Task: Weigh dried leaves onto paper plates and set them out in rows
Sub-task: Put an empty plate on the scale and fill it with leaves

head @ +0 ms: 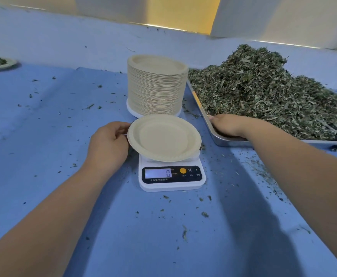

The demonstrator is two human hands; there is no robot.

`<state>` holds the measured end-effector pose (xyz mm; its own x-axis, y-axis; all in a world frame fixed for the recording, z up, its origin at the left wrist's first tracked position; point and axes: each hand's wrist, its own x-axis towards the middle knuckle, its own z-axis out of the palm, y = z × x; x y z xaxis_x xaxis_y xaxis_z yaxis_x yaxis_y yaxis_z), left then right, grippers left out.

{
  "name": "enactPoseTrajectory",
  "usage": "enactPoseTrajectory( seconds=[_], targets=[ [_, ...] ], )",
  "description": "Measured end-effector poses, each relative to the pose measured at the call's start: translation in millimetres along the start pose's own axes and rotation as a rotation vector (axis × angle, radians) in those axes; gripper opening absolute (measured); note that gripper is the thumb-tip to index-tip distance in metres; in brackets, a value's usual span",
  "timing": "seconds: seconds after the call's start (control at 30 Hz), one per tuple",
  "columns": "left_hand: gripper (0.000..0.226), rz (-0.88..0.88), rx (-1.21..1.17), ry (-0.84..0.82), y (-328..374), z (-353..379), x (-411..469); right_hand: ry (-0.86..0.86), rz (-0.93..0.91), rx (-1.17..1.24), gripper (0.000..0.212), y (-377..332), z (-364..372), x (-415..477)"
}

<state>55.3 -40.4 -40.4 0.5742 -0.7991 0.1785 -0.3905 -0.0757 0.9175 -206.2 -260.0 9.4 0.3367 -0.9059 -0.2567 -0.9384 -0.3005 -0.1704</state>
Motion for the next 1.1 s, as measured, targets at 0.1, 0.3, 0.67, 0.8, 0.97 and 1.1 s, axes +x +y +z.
enactPoseTrajectory(
  seconds=[0.1, 0.3, 0.67, 0.8, 0.97, 1.1],
  targets=[
    [0.048, -0.004, -0.008, -0.003, -0.2, 0.6, -0.1, 0.087, -0.066, -0.103, 0.051, -3.9, -0.1, -3.5],
    [0.053, -0.009, -0.045, 0.001, -0.7, 0.7, -1.2, 0.411, -0.083, -0.024, 0.044, -6.9, 3.8, 1.3],
    [0.043, -0.002, -0.038, -0.008, 0.2, 1.0, 2.2, -0.03, 0.001, -0.055, 0.105, -14.1, -2.9, -21.6],
    [0.041, 0.008, -0.035, -0.008, -0.1, 1.7, 1.6, 0.117, -0.099, -0.088, 0.081, -14.1, 12.9, -42.8],
    [0.045, 0.007, -0.026, 0.001, 0.3, 0.6, 1.1, 0.497, -0.146, -0.021, 0.059, -11.3, 34.8, -59.9],
    [0.045, -0.002, -0.029, 0.003, 0.8, 0.3, -0.4, 0.471, -0.139, 0.09, 0.058, -11.6, 29.0, -51.9]
  ],
)
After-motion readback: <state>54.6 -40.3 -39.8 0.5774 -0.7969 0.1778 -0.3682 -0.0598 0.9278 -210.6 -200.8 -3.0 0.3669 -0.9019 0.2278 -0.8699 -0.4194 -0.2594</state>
